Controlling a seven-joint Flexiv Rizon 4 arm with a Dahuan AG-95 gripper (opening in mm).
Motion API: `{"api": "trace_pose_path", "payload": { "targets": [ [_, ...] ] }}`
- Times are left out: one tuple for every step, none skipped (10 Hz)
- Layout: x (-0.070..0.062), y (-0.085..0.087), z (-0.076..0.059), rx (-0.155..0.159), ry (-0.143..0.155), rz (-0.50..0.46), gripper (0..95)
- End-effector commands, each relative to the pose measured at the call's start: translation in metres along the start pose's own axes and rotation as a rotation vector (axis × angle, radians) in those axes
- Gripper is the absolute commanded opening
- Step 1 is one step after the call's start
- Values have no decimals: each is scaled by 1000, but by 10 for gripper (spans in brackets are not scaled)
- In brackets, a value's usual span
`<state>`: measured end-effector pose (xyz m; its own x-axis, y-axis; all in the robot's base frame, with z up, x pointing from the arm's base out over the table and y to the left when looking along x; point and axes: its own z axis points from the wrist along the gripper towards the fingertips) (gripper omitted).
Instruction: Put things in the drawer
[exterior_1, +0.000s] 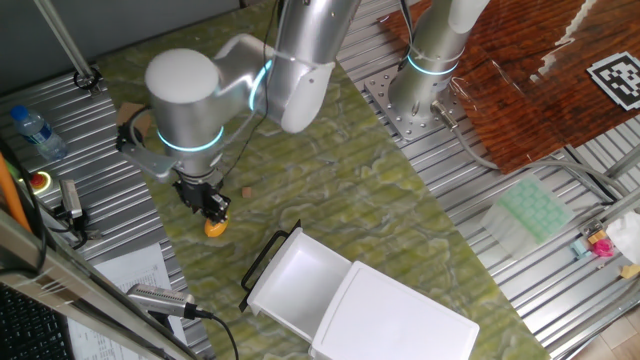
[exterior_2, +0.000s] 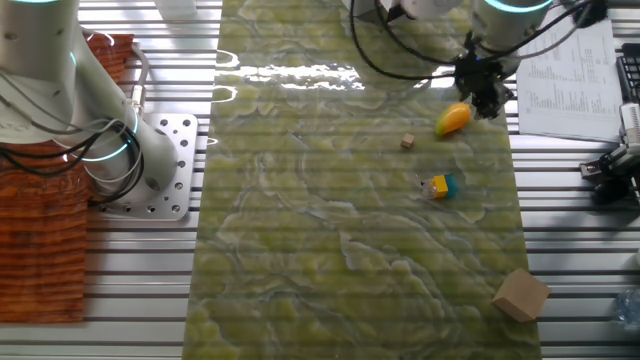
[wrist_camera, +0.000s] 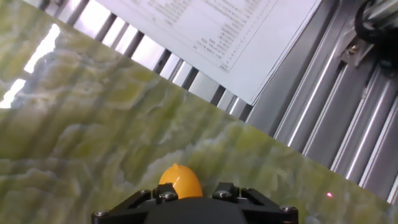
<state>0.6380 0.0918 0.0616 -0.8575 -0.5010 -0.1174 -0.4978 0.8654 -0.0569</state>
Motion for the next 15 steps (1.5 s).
{"api": "trace_pose_path", "payload": {
  "targets": [
    [1,4,9,-16,9,15,570],
    [2,4,11,-20,2,15,570],
    [2,4,12,-19,4,13,570],
    [3,4,15,-21,8,10,570],
    [4,5,17,-26,6,4,570],
    [6,10,20,-26,5,14,570],
    [8,12,22,-26,5,16,570],
    [9,13,23,-25,5,15,570],
    [10,13,25,-24,4,15,570],
    [11,13,27,-23,3,15,570],
    [11,13,29,-21,2,13,570],
    [12,14,31,-19,0,12,570],
    [12,14,34,-18,-3,12,570],
    [12,14,34,-18,-3,11,570],
    [13,14,35,-18,-3,10,570]
  ]
}}
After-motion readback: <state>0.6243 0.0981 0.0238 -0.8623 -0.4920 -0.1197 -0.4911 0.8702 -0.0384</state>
